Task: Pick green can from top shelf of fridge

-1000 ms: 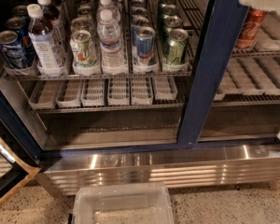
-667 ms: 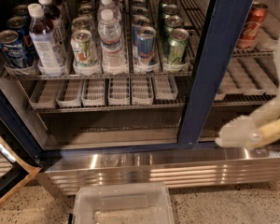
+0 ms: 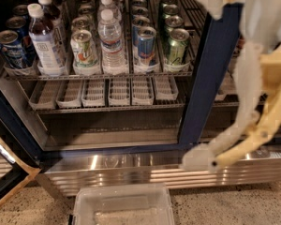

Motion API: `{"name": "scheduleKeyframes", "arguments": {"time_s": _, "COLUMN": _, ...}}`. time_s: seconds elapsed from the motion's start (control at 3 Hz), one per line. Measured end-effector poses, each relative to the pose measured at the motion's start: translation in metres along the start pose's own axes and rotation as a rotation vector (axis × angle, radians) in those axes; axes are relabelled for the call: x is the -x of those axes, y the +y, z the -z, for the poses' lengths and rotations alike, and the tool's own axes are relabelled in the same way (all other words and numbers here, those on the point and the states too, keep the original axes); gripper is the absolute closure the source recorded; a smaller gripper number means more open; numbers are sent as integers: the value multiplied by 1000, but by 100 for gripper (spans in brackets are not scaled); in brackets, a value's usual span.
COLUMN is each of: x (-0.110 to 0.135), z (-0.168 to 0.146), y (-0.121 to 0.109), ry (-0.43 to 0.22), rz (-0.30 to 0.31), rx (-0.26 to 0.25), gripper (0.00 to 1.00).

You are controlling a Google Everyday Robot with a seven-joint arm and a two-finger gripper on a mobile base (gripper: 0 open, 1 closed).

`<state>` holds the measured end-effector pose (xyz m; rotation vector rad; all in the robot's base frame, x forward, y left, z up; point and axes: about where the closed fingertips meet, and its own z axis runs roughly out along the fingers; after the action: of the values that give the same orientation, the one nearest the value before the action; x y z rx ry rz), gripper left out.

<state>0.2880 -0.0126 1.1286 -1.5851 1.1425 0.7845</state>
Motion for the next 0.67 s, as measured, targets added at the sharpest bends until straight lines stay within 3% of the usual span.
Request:
{"name": "scheduleKeyframes", "arguments": {"time_s": 0.33, "x": 17, "z": -56, "y": 16, "ry": -100, "rz": 78, "rx": 64, "gripper": 0}}
{"name": "scheduleKeyframes", "arguments": {"time_s": 0.67, "x": -7, "z": -118, "y": 29, "ry": -24, "rz": 84, "rx": 74, "gripper": 0}}
